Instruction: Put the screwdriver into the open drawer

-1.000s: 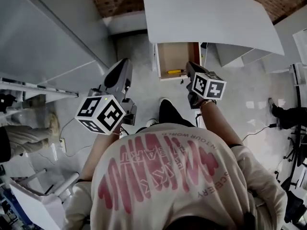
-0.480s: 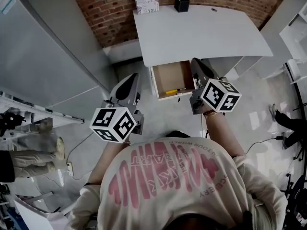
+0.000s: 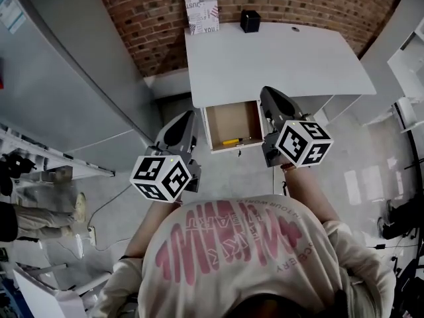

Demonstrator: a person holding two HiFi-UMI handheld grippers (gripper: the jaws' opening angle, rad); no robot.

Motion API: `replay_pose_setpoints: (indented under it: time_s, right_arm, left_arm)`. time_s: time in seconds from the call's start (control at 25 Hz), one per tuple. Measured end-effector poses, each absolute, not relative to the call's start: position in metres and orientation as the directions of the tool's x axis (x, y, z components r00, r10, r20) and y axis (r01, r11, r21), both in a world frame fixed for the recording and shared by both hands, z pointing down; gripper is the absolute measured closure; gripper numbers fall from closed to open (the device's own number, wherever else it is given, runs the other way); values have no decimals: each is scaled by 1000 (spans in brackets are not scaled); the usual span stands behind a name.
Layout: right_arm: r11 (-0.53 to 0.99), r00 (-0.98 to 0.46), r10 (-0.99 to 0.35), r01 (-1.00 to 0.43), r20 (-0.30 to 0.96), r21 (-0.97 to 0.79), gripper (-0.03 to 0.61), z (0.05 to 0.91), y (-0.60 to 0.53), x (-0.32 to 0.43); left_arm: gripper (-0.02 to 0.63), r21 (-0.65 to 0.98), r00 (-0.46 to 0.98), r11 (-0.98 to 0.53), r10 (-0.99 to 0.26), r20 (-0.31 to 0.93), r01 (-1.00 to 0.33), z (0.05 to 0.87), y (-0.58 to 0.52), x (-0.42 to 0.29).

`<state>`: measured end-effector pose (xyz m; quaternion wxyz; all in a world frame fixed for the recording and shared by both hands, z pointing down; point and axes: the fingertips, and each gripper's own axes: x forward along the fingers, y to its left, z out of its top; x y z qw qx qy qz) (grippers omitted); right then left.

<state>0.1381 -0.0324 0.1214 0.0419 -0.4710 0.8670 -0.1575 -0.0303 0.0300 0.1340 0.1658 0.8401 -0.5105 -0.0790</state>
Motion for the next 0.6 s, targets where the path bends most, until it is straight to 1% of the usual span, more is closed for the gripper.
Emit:
replay_pose_setpoints:
  time_s: [0.4,0.6]
  right_arm:
    - [499,-573,-805,-794,153,-346,569,155,-29,165]
    - [499,-579,-798,-790,167,-356,569,163,-29,167]
  left_arm:
    - [608,391,441,-377,-893,86,-840,154,32,-8]
    - [608,388,450,-379,-887,107,-840,161,35,-1]
